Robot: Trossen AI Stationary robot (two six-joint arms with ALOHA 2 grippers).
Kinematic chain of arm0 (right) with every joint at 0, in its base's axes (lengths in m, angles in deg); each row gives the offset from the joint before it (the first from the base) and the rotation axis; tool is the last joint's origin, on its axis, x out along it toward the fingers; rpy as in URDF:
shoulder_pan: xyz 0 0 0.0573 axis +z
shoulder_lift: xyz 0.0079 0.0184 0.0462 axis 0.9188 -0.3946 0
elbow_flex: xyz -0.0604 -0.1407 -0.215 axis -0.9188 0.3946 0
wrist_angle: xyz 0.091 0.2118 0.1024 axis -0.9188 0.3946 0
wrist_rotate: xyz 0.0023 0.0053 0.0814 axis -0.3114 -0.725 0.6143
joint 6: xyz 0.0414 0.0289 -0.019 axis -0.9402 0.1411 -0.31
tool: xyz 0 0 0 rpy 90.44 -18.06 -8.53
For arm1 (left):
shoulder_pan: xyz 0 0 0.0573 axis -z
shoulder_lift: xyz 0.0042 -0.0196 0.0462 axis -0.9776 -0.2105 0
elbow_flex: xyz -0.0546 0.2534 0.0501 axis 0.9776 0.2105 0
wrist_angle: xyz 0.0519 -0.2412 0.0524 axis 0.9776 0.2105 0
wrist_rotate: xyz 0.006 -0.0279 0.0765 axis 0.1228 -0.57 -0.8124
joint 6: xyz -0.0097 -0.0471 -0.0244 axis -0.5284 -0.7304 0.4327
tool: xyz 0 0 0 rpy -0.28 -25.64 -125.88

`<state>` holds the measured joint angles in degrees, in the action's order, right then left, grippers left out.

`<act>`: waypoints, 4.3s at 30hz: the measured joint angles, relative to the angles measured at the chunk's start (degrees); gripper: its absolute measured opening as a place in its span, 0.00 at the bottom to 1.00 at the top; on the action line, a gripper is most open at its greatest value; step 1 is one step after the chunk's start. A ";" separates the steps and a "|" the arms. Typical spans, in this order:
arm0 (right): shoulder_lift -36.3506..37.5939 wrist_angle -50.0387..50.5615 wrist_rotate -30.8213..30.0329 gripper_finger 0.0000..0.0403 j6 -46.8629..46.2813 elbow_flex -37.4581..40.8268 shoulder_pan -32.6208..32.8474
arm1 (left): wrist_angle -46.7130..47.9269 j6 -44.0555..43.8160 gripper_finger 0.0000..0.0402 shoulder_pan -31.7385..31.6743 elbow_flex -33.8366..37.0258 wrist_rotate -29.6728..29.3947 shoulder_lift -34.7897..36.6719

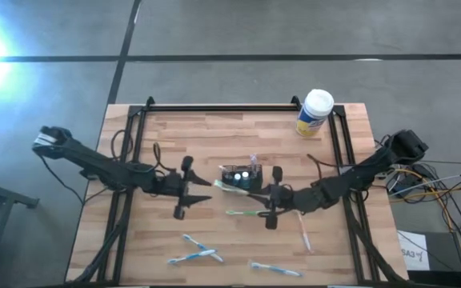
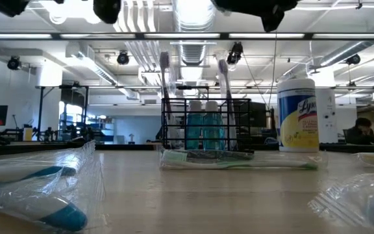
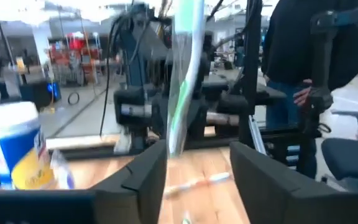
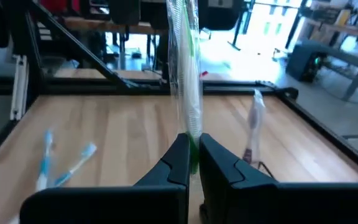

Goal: Pick & Place toothbrushing station
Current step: Put the top green toothbrush into the black organizer

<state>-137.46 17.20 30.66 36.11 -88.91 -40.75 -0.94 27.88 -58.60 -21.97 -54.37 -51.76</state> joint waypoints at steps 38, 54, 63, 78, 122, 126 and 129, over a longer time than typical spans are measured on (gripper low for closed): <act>-11.00 -17.88 -19.19 0.03 11.94 0.00 -0.03 | -6.84 -0.56 0.38 -0.59 -11.76 -19.24 -15.68; -10.99 -17.15 -17.05 0.05 10.34 0.00 -0.04 | -6.40 4.49 0.07 -0.63 -12.43 -16.57 -15.42; -10.40 -15.95 -16.24 0.28 11.46 0.00 0.24 | 4.41 6.45 0.07 1.38 -12.36 -15.39 -7.85; -5.78 -4.71 -16.44 0.31 8.77 0.11 1.28 | 13.04 4.56 0.07 4.31 -6.51 -20.04 -1.05; 2.19 3.06 -13.22 0.03 6.03 3.87 5.98 | 20.30 1.52 0.07 -3.04 -9.63 -21.26 -15.17; 2.19 3.06 -13.22 0.03 6.03 3.87 5.98 | 18.46 1.29 0.07 -3.28 -9.57 -21.24 -18.34; 2.19 3.11 -13.22 0.03 6.03 3.87 5.98 | 18.43 0.43 0.07 -3.76 -9.57 -21.24 -20.53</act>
<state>-135.27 20.31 17.43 42.15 -85.04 -34.77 17.49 28.31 -62.37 -31.54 -75.61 -72.29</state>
